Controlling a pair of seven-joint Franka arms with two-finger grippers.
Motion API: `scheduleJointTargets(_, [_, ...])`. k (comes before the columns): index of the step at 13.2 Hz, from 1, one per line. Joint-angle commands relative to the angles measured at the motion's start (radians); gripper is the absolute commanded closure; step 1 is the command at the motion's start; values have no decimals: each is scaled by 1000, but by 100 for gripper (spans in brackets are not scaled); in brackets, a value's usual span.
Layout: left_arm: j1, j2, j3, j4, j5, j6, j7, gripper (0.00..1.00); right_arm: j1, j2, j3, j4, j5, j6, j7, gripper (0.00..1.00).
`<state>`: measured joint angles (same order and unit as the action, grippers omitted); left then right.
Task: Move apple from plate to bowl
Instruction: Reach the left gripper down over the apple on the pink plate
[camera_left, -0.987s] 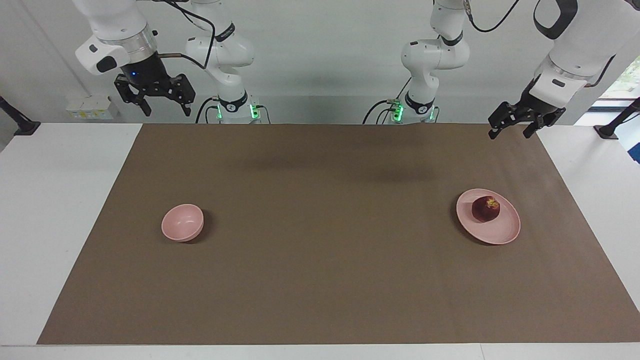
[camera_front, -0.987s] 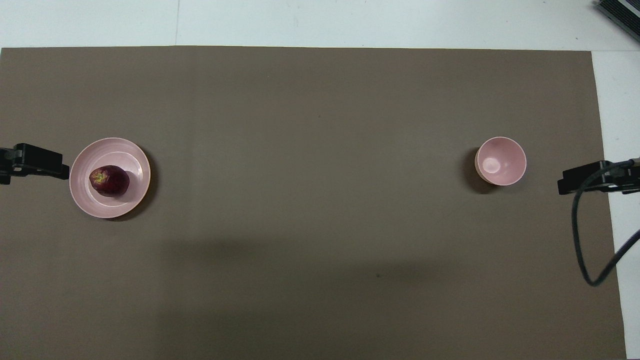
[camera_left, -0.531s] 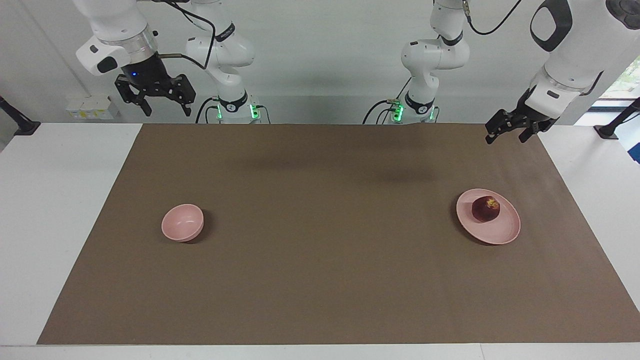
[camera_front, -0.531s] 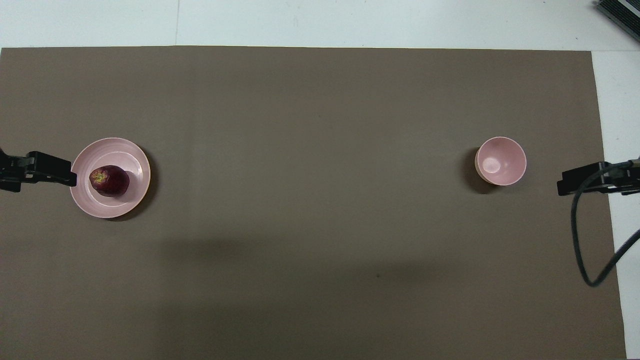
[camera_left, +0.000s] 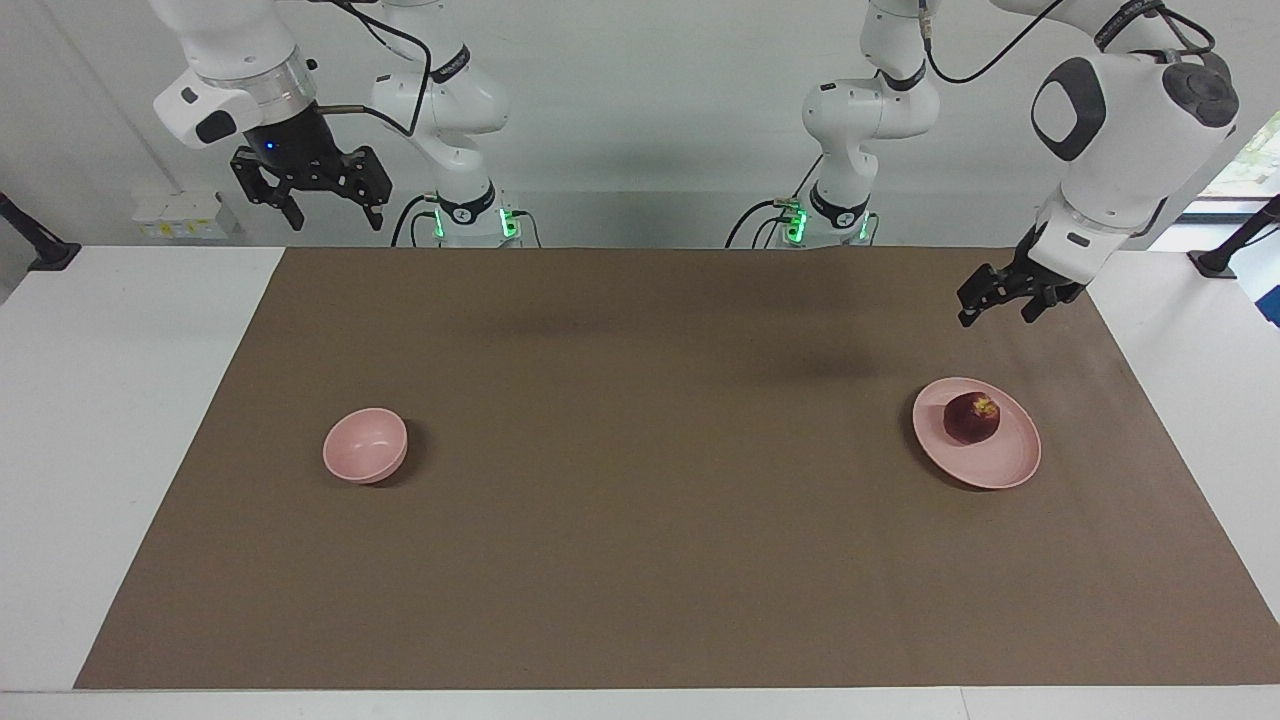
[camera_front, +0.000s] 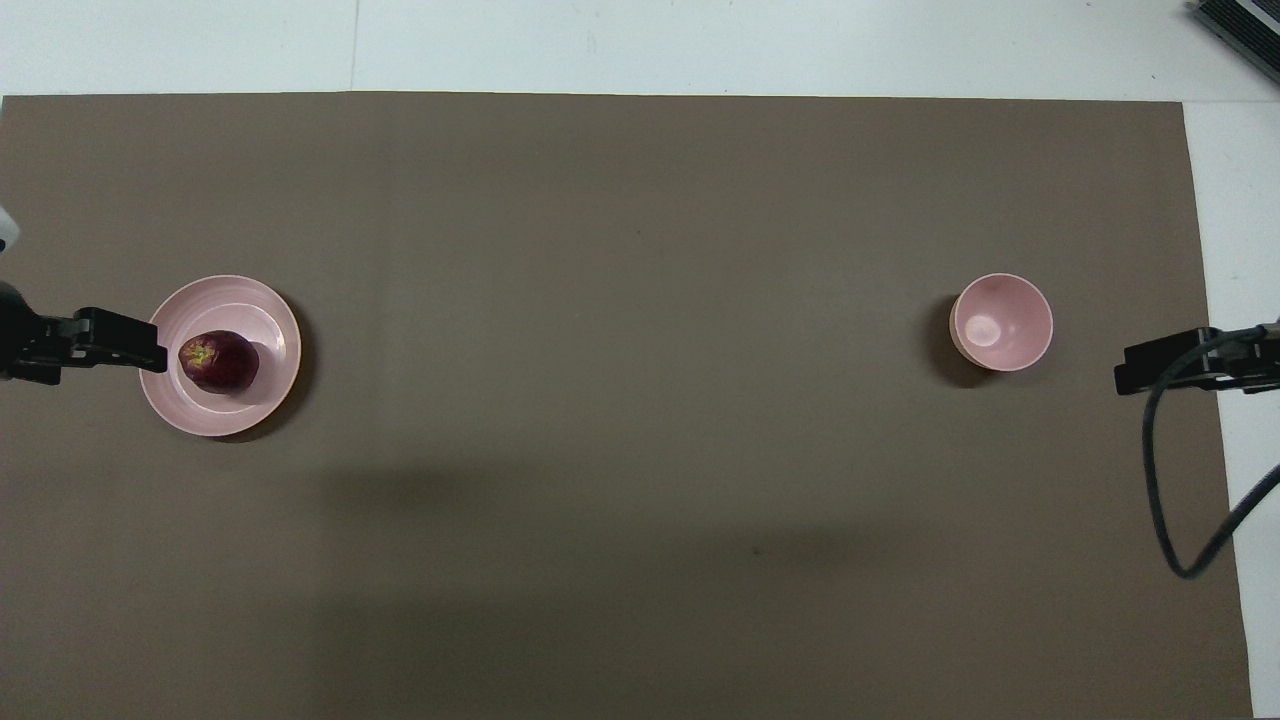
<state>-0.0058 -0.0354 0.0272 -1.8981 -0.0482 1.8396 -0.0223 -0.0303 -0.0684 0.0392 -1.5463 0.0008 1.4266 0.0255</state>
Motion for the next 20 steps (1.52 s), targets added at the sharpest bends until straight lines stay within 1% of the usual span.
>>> scheduleJointTargets(1, [20, -8, -3, -87, -5, 116, 16, 0, -14, -24, 4, -32, 21, 15, -19, 0])
scheduleJointTargets(4, [23, 64, -3, -93, -7, 199, 39, 0, -14, -27, 5, -37, 21, 15, -19, 0])
scheduleJointTargets(7, [58, 167, -3, -93, -5, 341, 116, 0, -14, -28, 4, -40, 21, 15, -19, 0])
scheduleJointTargets(8, [59, 205, -3, -93, -5, 381, 119, 0, -14, -28, 5, -40, 21, 15, -19, 0])
scheduleJointTargets(9, [59, 259, -3, -93, -7, 433, 119, 0, -14, -28, 5, -40, 21, 15, -19, 0])
scheduleJointTargets(10, [59, 281, -3, -96, -6, 469, 119, 0, -14, -28, 4, -40, 21, 15, -19, 0])
scheduleJointTargets(14, [58, 278, -4, -113, -6, 468, 120, 0, -14, -28, 4, -40, 21, 15, -19, 0])
scheduleJointTargets(16, [55, 263, -4, -160, -7, 475, 139, 0, -14, -28, 4, -40, 21, 15, -19, 0])
scheduleJointTargets(20, [59, 230, -4, -219, -7, 460, 143, 0, -14, -28, 5, -40, 21, 15, -19, 0])
